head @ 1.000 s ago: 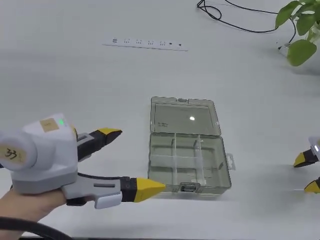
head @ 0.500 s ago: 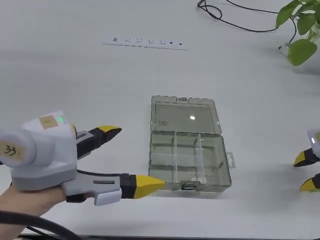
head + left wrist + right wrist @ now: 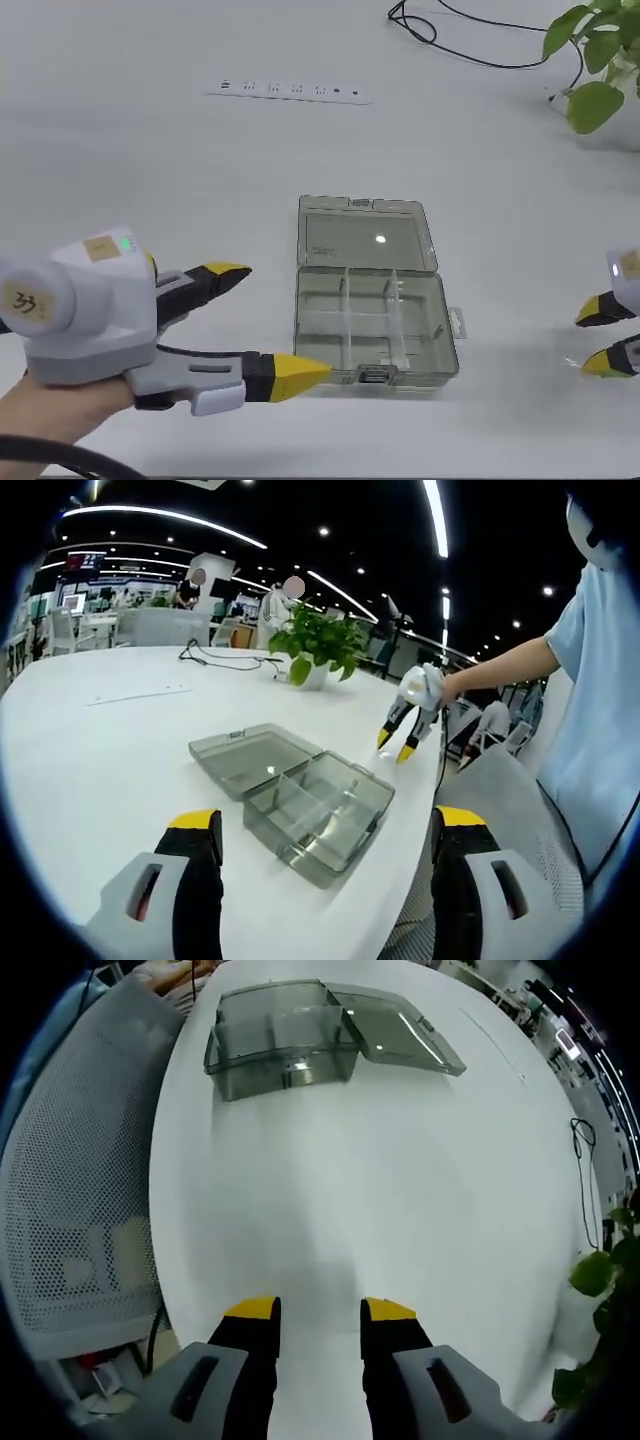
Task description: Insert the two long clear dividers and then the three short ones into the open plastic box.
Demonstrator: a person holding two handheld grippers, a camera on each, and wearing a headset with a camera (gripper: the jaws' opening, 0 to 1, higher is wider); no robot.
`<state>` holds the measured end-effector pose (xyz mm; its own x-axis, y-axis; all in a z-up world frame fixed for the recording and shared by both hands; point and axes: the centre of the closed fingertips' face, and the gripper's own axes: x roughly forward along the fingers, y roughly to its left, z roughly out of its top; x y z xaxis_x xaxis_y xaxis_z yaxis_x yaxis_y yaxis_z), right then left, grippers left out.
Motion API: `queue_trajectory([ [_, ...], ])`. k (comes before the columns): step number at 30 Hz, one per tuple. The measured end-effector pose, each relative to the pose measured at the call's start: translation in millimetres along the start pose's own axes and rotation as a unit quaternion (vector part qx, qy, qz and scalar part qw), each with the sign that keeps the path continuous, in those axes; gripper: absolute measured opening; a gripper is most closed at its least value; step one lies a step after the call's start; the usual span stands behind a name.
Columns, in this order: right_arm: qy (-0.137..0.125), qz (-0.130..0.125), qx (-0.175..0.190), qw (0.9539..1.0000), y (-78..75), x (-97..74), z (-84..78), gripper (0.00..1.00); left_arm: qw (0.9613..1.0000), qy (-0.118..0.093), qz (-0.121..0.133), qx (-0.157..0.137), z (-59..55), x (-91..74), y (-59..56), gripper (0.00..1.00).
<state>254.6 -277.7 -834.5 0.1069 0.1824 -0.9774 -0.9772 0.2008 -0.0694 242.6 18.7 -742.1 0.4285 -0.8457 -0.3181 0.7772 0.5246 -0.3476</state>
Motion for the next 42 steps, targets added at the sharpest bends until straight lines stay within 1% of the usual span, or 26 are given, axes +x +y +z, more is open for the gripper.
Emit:
queue_trajectory([
  [2, -0.007, -0.005, 0.002, 1.0000, -0.7, -3.6, 5.7, 0.32, 1.0000, 0.001, -0.003, 0.000, 1.0, 1.4, -0.1, 0.87],
  [4, -0.018, -0.016, 0.000, 0.9997, -2.4, -9.1, 16.2, 0.32, 0.9999, 0.008, -0.007, 0.002, 0.7, 3.1, -0.9, 0.84],
  [5, -0.021, -0.022, -0.003, 0.9995, -3.5, -11.0, 20.2, 0.32, 0.9997, 0.020, -0.011, -0.005, -1.5, 4.0, -2.2, 0.83],
  [8, -0.039, -0.030, -0.013, 0.9987, -3.6, -16.3, 37.3, 0.32, 0.9994, 0.020, -0.024, -0.017, 1.3, 7.7, -4.9, 0.82],
  [9, -0.041, -0.032, -0.017, 0.9985, -3.6, -17.1, 40.8, 0.32, 0.9990, 0.024, -0.029, -0.025, 1.3, 9.3, -6.4, 0.80],
  [10, -0.043, -0.035, -0.021, 0.9983, -4.1, -17.8, 44.5, 0.32, 0.9987, 0.029, -0.031, -0.027, 0.5, 10.2, -6.9, 0.79],
  [11, -0.047, -0.040, -0.025, 0.9978, -5.4, -18.9, 50.1, 0.32, 0.9986, 0.032, -0.032, -0.028, 0.8, 12.3, -7.1, 0.79],
  [13, -0.055, -0.043, -0.029, 0.9971, -6.2, -21.6, 60.2, 0.32, 0.9985, 0.035, -0.031, -0.028, 1.6, 15.2, -6.6, 0.79],
  [16, -0.072, -0.049, -0.038, 0.9955, -8.8, -25.7, 76.0, 0.32, 0.9978, 0.043, -0.031, -0.040, 1.9, 19.8, -4.1, 0.77],
  [17, -0.075, -0.050, -0.037, 0.9952, -10.3, -23.7, 76.9, 0.32, 0.9976, 0.046, -0.031, -0.042, 1.3, 21.2, -3.3, 0.77],
  [20, -0.091, -0.055, -0.049, 0.9932, -9.0, -27.8, 97.1, 0.32, 0.9969, 0.054, -0.029, -0.049, 0.2, 26.0, -0.4, 0.72],
  [21, -0.095, -0.056, -0.056, 0.9923, -9.1, -25.3, 99.3, 0.32, 0.9969, 0.053, -0.030, -0.051, 0.7, 27.6, 0.0, 0.71],
  [22, -0.099, -0.060, -0.065, 0.9912, -9.0, -27.3, 107.0, 0.32, 0.9961, 0.056, -0.030, -0.060, 0.3, 29.9, 0.4, 0.70],
  [23, -0.100, -0.060, -0.068, 0.9908, -8.4, -28.6, 112.1, 0.32, 0.9958, 0.056, -0.032, -0.065, 0.8, 31.7, -0.2, 0.70],
  [25, -0.105, -0.064, -0.079, 0.9893, -8.6, -31.5, 122.8, 0.32, 0.9943, 0.063, -0.038, -0.077, 0.4, 35.9, -1.6, 0.68],
  [28, -0.114, -0.071, -0.094, 0.9865, -6.8, -36.5, 145.5, 0.32, 0.9922, 0.075, -0.049, -0.087, -0.5, 41.8, -6.2, 0.61],
  [30, -0.118, -0.074, -0.099, 0.9853, -5.2, -38.1, 157.1, 0.32, 0.9906, 0.082, -0.053, -0.096, -1.0, 45.9, -8.6, 0.59],
  [31, -0.123, -0.073, -0.106, 0.9841, -2.1, -39.1, 166.2, 0.32, 0.9897, 0.087, -0.054, -0.100, -2.5, 46.8, -9.5, 0.59],
  [32, -0.125, -0.074, -0.109, 0.9833, -0.9, -39.3, 171.7, 0.32, 0.9901, 0.084, -0.053, -0.099, -1.6, 49.5, -8.7, 0.58],
  [34, -0.129, -0.077, -0.121, 0.9813, 0.5, -38.6, 182.4, 0.32, 0.9887, 0.086, -0.052, -0.111, -2.1, 52.3, -8.6, 0.56],
  [37, -0.136, -0.078, -0.131, 0.9790, 5.0, -37.9, 198.8, 0.32, 0.9851, 0.088, -0.057, -0.136, -1.6, 56.0, -11.4, 0.53],
  [38, -0.139, -0.079, -0.135, 0.9778, 6.7, -36.8, 205.0, 0.32, 0.9838, 0.090, -0.057, -0.144, -1.3, 57.0, -11.0, 0.50],
  [39, -0.140, -0.080, -0.139, 0.9771, 7.9, -35.9, 208.9, 0.32, 0.9828, 0.087, -0.058, -0.152, 0.2, 58.3, -10.8, 0.47],
  [40, -0.141, -0.080, -0.142, 0.9764, 9.3, -34.8, 214.1, 0.32, 0.9806, 0.090, -0.057, -0.165, 0.0, 59.3, -10.8, 0.45],
  [42, -0.147, -0.077, -0.149, 0.9749, 13.7, -34.3, 223.0, 0.32, 0.9783, 0.088, -0.056, -0.179, 0.8, 60.6, -10.1, 0.44],
])
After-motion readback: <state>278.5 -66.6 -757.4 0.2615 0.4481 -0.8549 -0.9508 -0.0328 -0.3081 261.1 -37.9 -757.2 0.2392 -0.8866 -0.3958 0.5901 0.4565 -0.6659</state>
